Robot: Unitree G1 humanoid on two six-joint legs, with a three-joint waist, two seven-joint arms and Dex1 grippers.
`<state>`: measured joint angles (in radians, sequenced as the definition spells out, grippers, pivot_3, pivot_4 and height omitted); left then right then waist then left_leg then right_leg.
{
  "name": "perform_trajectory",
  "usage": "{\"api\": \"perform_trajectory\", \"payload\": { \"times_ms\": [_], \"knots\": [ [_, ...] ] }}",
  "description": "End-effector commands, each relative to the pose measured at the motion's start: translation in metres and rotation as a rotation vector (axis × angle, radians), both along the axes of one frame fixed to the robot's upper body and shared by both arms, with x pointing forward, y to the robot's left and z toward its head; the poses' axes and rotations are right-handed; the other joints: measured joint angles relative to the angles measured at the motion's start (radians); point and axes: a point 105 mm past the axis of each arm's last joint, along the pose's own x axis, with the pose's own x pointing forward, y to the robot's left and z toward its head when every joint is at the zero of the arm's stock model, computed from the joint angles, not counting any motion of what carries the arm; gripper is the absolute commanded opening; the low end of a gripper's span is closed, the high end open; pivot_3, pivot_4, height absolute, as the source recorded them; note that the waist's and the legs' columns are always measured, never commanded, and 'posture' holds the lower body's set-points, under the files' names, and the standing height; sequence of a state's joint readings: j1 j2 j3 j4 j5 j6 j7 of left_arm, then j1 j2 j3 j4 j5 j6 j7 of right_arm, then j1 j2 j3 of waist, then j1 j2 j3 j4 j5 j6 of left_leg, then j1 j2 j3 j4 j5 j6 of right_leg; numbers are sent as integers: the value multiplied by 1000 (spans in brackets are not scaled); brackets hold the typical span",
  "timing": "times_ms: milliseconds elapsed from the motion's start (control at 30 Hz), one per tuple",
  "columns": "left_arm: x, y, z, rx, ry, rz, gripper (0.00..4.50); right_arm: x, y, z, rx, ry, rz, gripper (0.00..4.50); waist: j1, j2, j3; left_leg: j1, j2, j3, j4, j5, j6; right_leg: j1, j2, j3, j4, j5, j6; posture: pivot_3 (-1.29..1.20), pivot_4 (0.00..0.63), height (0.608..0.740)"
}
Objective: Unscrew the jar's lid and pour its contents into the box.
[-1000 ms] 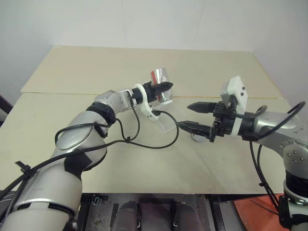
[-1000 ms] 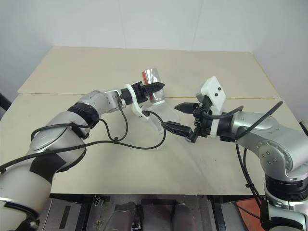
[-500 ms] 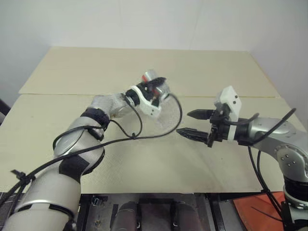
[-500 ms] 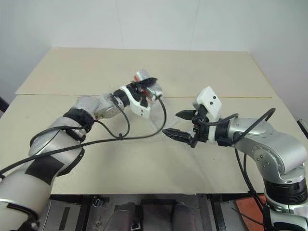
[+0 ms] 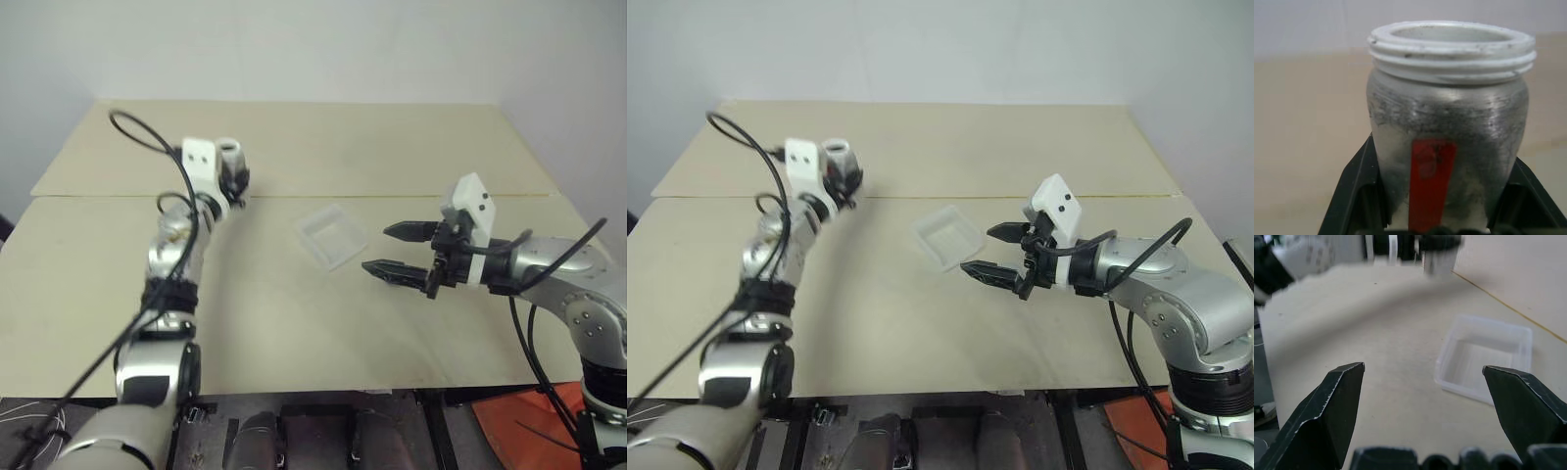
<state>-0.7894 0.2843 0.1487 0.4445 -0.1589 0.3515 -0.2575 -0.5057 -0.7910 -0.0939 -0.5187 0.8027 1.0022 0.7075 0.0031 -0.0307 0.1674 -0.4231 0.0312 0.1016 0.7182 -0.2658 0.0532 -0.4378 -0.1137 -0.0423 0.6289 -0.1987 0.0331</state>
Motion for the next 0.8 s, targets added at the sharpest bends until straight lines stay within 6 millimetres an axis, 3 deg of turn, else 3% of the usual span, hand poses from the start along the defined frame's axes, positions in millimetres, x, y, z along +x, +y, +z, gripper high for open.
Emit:
{"api": "perform_trajectory", "payload": {
  "times_ms": [33,167,267,467,600,667,800],
  "knots": [
    [-10,-14,44,58,-183,-49,1941,1,-2,14,0,-70,3,4466,7,0,0,0,0,0,0,0,0,0,0,0,0,0,0,0,150,740],
    [-14,-26,37,100,-152,-141,1941,2,-1,15,1,-75,6,4466,10,0,0,1,-1,1,-1,0,0,1,0,0,-1,0,0,0,150,740],
    [-16,-32,44,1,-159,-215,1941,1,-1,14,0,-79,1,4466,9,0,0,1,-1,1,0,0,0,1,0,0,-1,0,0,0,150,740],
    [-14,-43,55,-2,-183,-307,1941,-1,-1,13,2,-91,-7,4466,9,0,0,1,-1,0,-1,0,0,1,0,0,-2,0,0,0,150,740],
    [-19,-70,59,564,-417,-379,1941,-3,-2,14,-3,-97,-10,4466,10,0,0,1,-2,1,-1,0,0,1,1,0,-3,0,0,0,150,740],
    [-19,-87,63,1064,-661,-349,1941,-2,-4,15,-8,-102,-10,4466,12,0,0,1,-2,2,-1,0,0,1,0,0,-3,0,-1,0,150,740],
    [-15,-116,66,1650,-1039,-337,1941,-2,-2,19,-8,-114,-1,4466,24,0,0,1,-2,7,-2,-4,7,1,0,0,-4,1,-1,0,150,740]
  ]
}}
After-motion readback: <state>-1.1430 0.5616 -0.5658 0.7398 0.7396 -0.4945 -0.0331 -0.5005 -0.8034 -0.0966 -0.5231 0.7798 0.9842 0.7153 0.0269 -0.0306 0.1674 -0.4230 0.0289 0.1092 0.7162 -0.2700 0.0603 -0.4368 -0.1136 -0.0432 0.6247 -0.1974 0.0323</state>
